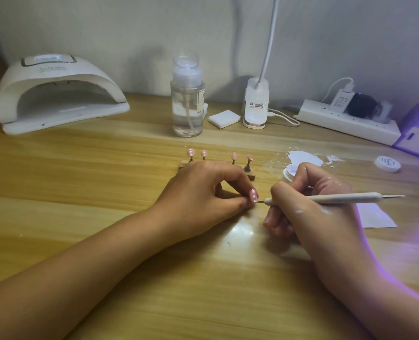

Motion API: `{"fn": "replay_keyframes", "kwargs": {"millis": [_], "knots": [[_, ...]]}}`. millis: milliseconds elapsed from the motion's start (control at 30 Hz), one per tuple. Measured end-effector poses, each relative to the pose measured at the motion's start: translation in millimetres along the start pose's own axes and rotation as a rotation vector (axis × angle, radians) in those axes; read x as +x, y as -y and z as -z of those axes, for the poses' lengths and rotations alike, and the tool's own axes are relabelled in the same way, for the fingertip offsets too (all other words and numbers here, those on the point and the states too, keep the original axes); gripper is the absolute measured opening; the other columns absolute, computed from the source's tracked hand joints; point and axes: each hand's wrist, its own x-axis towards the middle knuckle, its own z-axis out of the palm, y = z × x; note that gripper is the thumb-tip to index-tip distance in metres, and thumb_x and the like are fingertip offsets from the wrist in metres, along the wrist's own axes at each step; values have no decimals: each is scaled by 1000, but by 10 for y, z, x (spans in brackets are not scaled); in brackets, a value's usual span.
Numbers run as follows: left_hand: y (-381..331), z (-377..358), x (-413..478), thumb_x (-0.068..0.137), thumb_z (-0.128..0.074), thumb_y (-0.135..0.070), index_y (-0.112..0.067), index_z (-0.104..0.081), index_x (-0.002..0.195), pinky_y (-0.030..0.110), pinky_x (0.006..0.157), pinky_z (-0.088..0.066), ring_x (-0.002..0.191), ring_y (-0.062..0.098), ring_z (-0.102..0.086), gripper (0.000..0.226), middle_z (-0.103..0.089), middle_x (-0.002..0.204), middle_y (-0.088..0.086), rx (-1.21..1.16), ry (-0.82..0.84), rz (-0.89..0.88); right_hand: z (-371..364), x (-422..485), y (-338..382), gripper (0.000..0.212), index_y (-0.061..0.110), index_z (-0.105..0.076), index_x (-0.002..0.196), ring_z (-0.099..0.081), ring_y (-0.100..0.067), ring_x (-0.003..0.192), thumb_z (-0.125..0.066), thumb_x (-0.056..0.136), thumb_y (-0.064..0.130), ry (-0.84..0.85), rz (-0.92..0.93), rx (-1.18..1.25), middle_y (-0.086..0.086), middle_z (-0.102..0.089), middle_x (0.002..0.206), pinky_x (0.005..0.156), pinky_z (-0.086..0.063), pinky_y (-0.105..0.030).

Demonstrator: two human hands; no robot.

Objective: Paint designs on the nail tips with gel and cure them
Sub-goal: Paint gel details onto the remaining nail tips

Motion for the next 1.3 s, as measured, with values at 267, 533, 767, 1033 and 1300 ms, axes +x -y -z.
{"fn": "replay_keyframes", "kwargs": {"millis": [267,533,767,1033,1300], "knots": [[-2,-2,-1,79,-78,-23,-37,-73,80,25,57,-36,54,3,-49,14,-64,75,-29,4,0,-2,19,-2,12,18,21,-46,54,-50,-18,41,-58,66,17,-32,-17,80,-16,-63,50,44,-41,-22],[-2,-7,-5,75,-70,-32,-36,-73,82,24,56,-36,55,4,-50,8,-63,77,-27,21,-8,-29,27,-16,38,33,24,-47,56,-54,-15,41,-62,80,7,-18,19,112,-15,-65,53,44,-43,-19],[3,-13,-10,76,-72,-27,-34,-73,82,20,56,-33,54,2,-51,9,-60,76,-27,24,-15,-51,27,-19,52,34,22,-49,58,-57,-16,43,-61,83,3,-5,19,99,-15,-66,55,46,-45,-21],[-7,-14,-14,77,-76,-22,-36,-72,81,20,57,-34,55,2,-50,15,-59,74,-27,21,-24,-50,2,-37,104,26,17,-44,59,-58,-16,43,-61,78,9,-7,-11,152,-17,-67,56,45,-46,-21],[-21,-13,-11,77,-75,-24,-34,-73,80,20,57,-33,55,0,-49,11,-58,73,-27,26,-30,-53,6,-34,91,28,21,-49,57,-58,-16,42,-60,78,7,10,-10,153,-17,-66,55,44,-46,-20]]}}
